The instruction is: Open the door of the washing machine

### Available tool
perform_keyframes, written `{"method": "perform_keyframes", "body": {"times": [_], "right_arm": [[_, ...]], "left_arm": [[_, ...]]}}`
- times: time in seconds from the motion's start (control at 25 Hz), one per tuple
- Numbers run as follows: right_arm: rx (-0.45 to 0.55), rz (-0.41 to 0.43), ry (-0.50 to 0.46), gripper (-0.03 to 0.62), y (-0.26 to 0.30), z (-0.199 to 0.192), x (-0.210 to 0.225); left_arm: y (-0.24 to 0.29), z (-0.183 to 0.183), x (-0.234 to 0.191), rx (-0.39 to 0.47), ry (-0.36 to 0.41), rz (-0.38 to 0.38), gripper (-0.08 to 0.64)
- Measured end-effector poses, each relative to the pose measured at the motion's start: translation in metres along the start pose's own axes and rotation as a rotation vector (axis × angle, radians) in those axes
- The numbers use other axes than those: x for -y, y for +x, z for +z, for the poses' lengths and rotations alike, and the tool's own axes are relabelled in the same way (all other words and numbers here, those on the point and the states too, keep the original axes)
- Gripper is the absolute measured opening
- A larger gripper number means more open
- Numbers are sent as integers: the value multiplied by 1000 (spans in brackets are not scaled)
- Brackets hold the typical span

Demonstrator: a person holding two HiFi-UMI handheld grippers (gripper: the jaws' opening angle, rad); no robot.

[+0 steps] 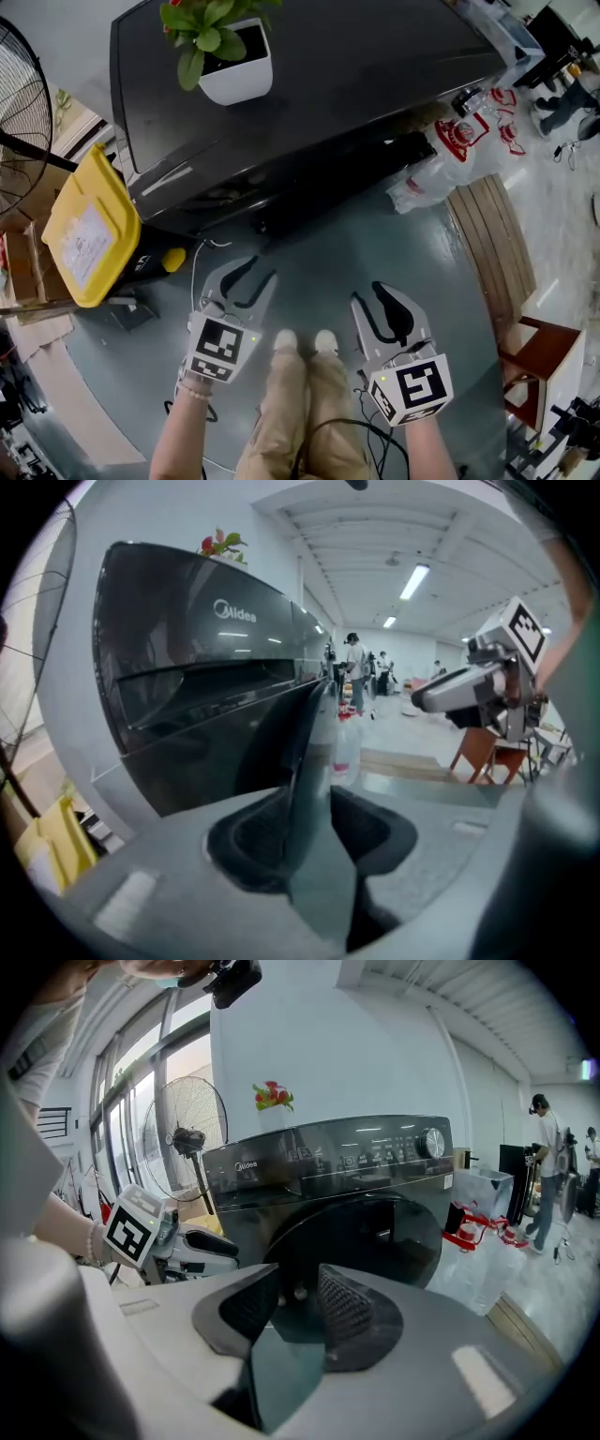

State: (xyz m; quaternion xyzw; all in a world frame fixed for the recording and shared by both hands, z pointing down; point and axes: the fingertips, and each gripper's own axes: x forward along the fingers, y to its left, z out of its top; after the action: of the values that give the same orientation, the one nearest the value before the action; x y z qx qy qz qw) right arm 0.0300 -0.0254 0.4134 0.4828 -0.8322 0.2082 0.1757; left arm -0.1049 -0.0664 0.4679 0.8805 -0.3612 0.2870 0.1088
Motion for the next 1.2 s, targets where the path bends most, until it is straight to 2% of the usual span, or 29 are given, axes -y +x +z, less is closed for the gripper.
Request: {"method": "perform_keyframes", "body": {"times": [0.44, 0.88, 1.2], "right_arm": [[-17, -6, 21, 117, 6, -17, 10], [-26, -6, 28, 117, 10, -27, 14], [-24, -3, 24, 117, 12, -25, 14]], "left_arm": [[41, -22, -15, -43, -18, 12, 143], [65, -26, -19, -61, 11, 33, 141], [66, -30, -18, -75, 13, 50, 88]]}}
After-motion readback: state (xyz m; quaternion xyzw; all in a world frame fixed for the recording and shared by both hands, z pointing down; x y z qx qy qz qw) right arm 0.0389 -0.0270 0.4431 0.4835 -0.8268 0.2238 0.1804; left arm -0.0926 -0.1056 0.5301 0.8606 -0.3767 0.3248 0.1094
